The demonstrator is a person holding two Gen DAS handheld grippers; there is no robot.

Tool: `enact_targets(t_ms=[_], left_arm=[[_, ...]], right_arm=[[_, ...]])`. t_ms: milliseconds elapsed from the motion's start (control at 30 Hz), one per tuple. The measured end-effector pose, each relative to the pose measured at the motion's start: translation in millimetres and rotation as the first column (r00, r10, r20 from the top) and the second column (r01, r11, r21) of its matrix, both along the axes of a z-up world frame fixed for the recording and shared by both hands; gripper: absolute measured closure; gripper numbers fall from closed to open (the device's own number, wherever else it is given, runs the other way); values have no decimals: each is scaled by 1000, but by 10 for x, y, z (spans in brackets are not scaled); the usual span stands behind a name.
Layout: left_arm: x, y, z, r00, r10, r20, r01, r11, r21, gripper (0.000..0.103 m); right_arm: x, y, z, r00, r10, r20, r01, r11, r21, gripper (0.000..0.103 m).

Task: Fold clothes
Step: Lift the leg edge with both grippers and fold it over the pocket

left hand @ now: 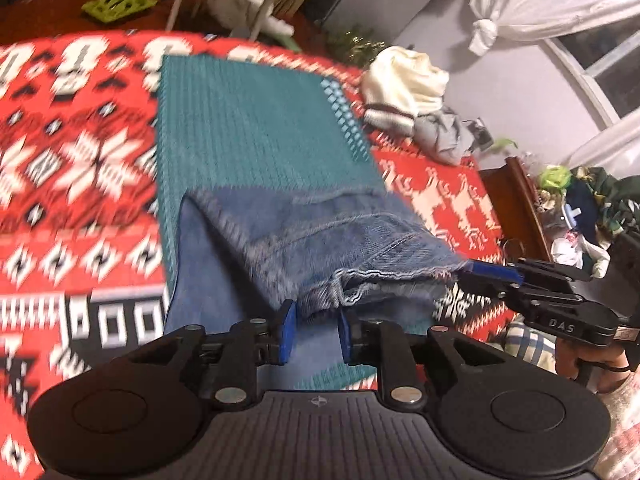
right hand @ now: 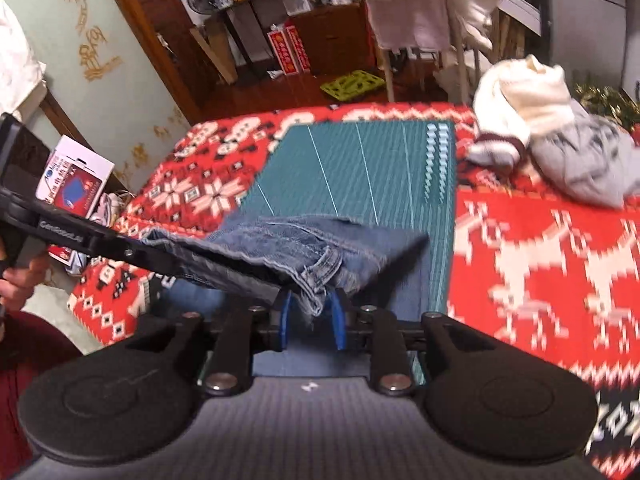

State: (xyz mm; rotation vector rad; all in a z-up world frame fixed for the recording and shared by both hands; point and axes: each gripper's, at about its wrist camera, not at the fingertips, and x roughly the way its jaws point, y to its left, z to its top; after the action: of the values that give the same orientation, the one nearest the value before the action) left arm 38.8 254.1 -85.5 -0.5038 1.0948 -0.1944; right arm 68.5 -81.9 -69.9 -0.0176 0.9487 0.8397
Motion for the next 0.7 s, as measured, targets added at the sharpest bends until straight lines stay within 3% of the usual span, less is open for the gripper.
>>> enact_targets(t_ms=[233, 300, 500, 600, 700], left_arm=[[-176, 312, -83, 986, 167, 4, -166, 981, -100, 83], [-146, 385, -177, 973, 230, 16, -226, 965, -135, 76], [78, 536, -558, 922, 387, -24, -382, 894, -233, 76], [203, 605, -726, 912, 406, -50, -404, 874, -271, 76], [242, 625, -808, 917, 396, -56, -396, 879, -265, 76]], right_arm=[[-12, -207, -18, 994, -92, -55, 97, 990, 100, 78], [84, -247, -101, 986, -144, -85, 155, 978, 143, 77], [473, -354, -427, 921, -328, -208, 376, 887, 269, 71], [666, -365, -650, 893, -371, -257, 436, 855, 280, 68], [768, -338, -872, 886, -365, -285, 435, 867, 243, 60]])
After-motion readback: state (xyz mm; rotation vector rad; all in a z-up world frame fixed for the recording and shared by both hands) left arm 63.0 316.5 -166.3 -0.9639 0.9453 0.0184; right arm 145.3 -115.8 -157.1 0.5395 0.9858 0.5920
